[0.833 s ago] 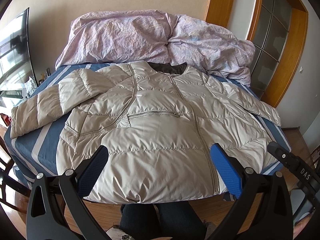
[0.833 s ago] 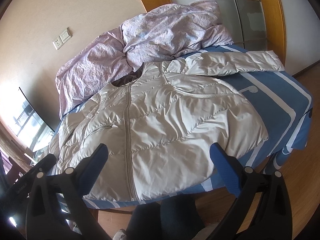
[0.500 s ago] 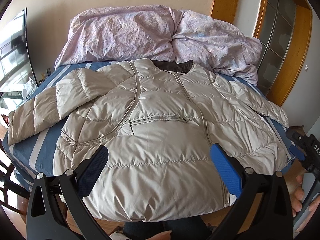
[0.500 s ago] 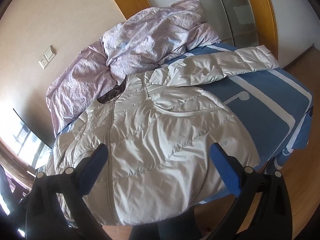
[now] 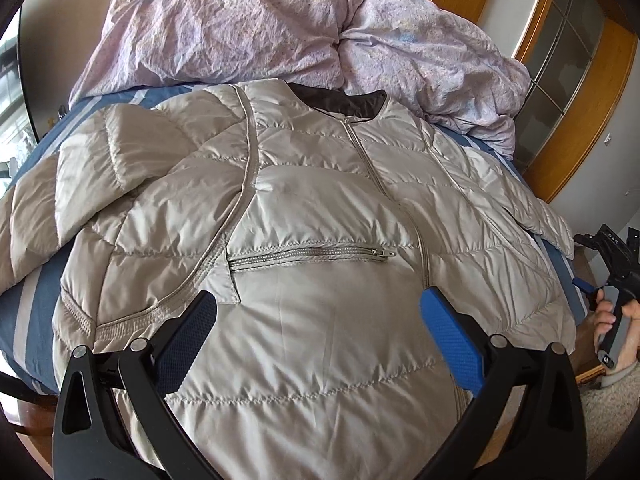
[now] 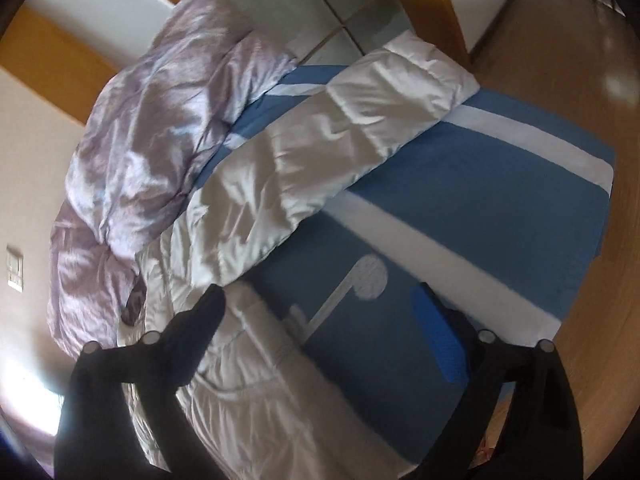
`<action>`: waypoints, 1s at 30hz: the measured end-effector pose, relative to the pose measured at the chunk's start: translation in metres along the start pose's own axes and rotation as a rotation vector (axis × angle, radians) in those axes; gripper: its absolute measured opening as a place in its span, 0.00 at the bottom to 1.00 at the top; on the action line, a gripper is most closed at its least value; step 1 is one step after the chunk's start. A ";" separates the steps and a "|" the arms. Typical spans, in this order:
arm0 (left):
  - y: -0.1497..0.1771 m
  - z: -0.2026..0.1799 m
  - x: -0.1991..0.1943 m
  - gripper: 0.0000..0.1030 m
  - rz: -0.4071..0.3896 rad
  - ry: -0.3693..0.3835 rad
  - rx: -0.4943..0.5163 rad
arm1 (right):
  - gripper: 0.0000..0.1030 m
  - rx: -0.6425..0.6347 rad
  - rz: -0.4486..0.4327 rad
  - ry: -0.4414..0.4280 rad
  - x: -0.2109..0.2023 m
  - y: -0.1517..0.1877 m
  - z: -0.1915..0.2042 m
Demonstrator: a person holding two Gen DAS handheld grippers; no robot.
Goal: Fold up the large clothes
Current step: 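Grasp the jacket sleeve cuff with the right gripper and lift it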
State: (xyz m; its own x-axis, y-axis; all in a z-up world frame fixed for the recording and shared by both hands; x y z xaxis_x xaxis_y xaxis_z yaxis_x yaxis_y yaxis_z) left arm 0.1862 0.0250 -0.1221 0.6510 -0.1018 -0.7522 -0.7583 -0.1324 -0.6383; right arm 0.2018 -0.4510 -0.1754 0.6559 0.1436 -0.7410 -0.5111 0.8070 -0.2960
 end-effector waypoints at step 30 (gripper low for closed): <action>-0.032 0.031 0.008 0.99 -0.149 0.051 -0.113 | 0.06 0.034 -0.260 0.154 0.037 -0.127 0.003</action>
State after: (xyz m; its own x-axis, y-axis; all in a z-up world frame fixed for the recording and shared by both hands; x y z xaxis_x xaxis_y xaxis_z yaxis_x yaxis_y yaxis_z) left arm 0.2148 0.0589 -0.1126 0.7586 -0.1226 -0.6399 -0.6468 -0.2592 -0.7172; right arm 0.2927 -0.5465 -0.1631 0.6693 -0.1565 -0.7263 -0.3165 0.8244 -0.4693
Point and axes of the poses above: each gripper's, at about its wrist camera, not at the fingertips, and x roughly the way its jaws point, z to its left, y to its underside, the point moved 10 cm from there along x, roughly the way its jaws point, and after that the axes turned 6 degrees about x, right-handed, at the moved point
